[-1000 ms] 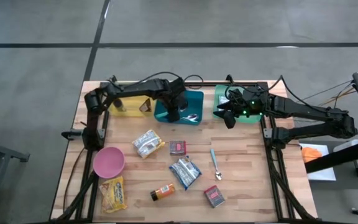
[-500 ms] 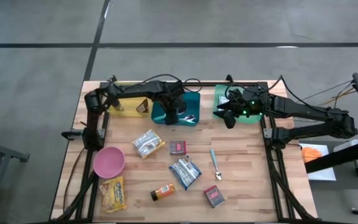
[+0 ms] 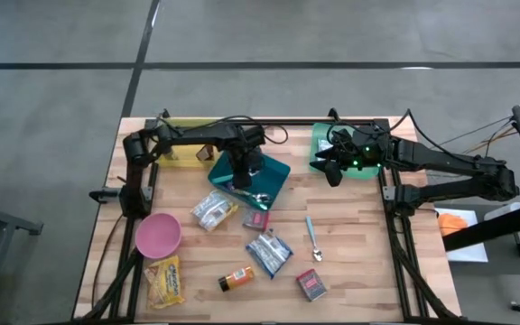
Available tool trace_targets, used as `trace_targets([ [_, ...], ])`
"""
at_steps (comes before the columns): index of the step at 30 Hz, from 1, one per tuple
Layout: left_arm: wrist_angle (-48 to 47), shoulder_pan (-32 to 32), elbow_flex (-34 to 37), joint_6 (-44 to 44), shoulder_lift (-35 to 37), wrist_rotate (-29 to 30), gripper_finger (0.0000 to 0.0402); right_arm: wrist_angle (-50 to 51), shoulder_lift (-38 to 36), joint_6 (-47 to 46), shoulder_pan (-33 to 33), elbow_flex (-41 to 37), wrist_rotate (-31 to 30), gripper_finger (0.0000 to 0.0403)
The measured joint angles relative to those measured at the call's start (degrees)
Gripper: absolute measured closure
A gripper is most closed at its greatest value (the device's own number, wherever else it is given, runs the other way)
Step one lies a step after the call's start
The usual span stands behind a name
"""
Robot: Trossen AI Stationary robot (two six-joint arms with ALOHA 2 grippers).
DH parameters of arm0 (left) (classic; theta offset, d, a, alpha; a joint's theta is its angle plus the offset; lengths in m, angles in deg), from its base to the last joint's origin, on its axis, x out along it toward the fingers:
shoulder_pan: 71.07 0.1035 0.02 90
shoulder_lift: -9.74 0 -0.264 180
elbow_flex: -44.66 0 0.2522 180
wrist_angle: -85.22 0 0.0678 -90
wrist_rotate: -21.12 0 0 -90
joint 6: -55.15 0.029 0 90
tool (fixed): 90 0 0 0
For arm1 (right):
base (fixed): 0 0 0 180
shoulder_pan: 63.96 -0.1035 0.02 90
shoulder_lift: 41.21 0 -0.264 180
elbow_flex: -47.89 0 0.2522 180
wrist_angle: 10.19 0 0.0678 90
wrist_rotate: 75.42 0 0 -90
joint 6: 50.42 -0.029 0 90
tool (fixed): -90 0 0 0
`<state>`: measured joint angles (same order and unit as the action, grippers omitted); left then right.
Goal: Pick & Place Food Item
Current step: Put the light green spoon into the blue bin
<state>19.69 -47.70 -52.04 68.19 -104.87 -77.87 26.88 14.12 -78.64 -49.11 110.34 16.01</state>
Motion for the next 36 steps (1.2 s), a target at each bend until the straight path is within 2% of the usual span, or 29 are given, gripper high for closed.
trace_targets([
  [6, 0.37, -0.2, -0.02, 0.03, 0.0, -0.01, 0.0363, 0.0, 0.0, 0.08, 0.0, 0.0, 0.0, 0.0181],
  [36, 0.41, -0.52, -0.09, 5.22, 0.0, -0.05, 0.0366, 0.05, 0.0, 1.63, 0.0, 0.0, -0.02, 0.0181],
])
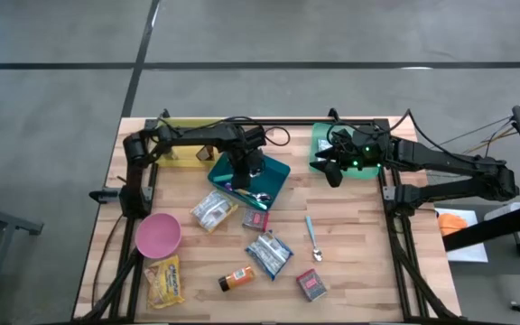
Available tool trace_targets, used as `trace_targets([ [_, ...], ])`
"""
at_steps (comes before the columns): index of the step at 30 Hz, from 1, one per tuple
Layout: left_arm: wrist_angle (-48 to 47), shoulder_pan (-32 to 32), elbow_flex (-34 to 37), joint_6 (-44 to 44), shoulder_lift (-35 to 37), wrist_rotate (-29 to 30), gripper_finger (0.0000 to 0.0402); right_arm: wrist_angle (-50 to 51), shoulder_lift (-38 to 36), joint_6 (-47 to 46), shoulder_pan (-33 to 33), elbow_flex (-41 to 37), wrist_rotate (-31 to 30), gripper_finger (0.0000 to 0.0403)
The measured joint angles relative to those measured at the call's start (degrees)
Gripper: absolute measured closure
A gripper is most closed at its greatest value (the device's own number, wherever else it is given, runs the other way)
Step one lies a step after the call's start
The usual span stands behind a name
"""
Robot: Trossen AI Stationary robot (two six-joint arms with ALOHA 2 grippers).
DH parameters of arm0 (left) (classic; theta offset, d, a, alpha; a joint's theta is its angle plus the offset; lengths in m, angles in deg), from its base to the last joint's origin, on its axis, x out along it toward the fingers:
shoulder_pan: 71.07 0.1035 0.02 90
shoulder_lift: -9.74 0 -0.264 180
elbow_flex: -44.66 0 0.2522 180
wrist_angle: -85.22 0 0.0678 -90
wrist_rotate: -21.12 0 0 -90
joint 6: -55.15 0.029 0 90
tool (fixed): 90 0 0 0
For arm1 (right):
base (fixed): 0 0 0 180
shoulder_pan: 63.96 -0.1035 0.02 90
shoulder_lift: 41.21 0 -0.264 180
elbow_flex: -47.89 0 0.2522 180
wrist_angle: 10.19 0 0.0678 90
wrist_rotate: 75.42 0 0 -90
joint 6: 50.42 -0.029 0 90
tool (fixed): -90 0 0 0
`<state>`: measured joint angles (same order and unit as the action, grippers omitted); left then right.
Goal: Pick & Place Food Item
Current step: Put the light green spoon into the blue bin
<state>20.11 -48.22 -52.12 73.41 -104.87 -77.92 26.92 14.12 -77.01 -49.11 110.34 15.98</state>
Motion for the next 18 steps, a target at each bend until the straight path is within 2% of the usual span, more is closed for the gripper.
trace_targets([
  [18, -3.15, -3.47, 0.02, 18.57, 0.02, 0.07, 0.0366, 0.04, -0.02, -0.44, 0.0, 0.0, 0.04, 0.0181],
])
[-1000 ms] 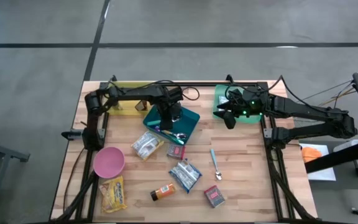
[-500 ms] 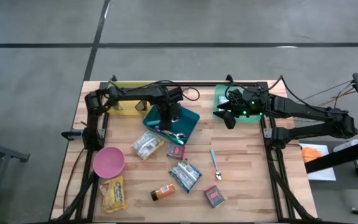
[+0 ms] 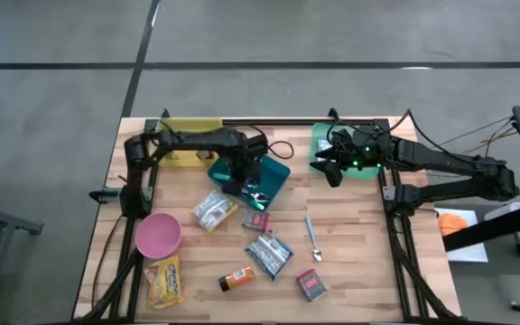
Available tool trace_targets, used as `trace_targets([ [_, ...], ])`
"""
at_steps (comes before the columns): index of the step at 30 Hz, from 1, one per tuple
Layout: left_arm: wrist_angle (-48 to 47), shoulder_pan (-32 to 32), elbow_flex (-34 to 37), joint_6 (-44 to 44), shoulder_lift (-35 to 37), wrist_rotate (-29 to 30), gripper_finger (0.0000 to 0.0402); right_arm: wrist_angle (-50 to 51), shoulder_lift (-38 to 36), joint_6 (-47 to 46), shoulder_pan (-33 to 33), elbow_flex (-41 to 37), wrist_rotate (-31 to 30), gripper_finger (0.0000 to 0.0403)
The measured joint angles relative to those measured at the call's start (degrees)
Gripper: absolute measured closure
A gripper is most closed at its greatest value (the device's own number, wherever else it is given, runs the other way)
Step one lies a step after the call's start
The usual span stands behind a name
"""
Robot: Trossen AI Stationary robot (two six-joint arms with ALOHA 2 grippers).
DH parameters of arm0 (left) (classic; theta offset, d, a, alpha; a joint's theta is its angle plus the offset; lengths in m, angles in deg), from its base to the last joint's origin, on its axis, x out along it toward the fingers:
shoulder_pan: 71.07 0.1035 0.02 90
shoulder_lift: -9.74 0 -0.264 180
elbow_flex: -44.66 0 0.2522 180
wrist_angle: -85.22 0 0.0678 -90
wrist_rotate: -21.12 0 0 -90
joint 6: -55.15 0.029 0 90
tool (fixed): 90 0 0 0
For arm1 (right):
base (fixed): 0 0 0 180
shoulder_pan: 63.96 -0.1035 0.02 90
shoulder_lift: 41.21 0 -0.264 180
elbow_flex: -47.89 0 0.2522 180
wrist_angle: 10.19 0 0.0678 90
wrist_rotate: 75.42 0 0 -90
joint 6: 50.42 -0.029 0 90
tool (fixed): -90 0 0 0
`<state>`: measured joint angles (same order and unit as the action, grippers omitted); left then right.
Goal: Pick & Place Food Item
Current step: Put the light green spoon into the blue bin
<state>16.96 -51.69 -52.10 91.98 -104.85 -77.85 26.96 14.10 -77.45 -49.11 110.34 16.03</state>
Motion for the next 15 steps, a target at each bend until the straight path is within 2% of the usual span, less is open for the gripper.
trace_targets([
  [7, -1.12, -1.85, 0.04, 6.07, 0.0, 0.65, 0.0366, 0.02, 0.0, 0.08, 0.01, 0.0, 0.0, 0.0181],
  [15, -1.15, -3.49, 0.04, 9.53, 0.02, 5.13, 0.0366, 0.1, 0.0, 0.2, 0.01, 0.0, 0.01, 0.0181],
])
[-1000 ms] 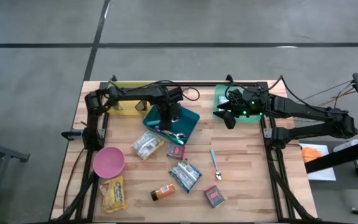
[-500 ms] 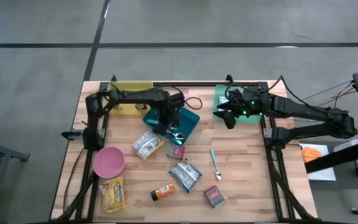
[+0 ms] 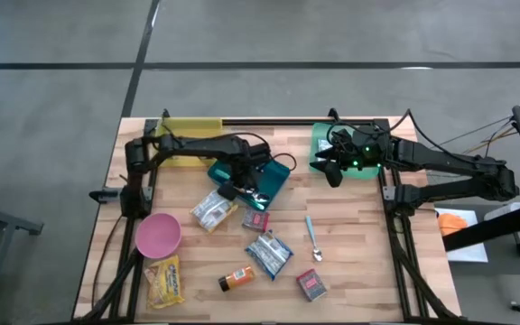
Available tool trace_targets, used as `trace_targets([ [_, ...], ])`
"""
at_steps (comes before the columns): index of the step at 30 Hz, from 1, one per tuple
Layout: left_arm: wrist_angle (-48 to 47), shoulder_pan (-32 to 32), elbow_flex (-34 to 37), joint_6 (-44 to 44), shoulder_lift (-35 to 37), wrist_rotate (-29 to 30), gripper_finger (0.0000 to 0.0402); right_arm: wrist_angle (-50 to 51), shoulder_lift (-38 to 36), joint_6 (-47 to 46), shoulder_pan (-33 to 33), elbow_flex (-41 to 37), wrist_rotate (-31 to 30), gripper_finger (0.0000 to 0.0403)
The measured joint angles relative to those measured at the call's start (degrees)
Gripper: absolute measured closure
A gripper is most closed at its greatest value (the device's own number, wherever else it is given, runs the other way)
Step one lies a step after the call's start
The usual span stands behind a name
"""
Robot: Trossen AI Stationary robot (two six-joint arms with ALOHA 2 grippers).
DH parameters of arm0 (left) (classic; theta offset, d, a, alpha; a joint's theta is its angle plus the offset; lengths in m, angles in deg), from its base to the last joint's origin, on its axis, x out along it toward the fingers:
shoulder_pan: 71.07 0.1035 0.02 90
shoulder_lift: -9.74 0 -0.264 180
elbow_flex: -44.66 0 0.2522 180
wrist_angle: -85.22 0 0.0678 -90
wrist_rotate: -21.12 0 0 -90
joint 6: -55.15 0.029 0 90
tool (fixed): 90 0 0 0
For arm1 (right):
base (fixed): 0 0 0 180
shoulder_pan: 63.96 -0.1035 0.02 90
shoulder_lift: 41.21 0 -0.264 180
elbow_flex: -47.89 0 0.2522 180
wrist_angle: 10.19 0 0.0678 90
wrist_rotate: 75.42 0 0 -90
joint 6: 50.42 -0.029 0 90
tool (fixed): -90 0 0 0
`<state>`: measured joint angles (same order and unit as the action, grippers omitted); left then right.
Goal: Pick & Place Food Item
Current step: Put the light green spoon into the blue bin
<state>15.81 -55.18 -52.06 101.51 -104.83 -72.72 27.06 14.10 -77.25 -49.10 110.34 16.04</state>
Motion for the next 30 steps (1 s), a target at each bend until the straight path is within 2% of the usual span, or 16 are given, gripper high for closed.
trace_targets([
  [30, -0.05, -1.5, 0.0, 0.13, 0.07, 0.9, 0.0359, -0.01, -0.07, -0.2, 0.02, 0.0, 0.11, 0.0181],
])
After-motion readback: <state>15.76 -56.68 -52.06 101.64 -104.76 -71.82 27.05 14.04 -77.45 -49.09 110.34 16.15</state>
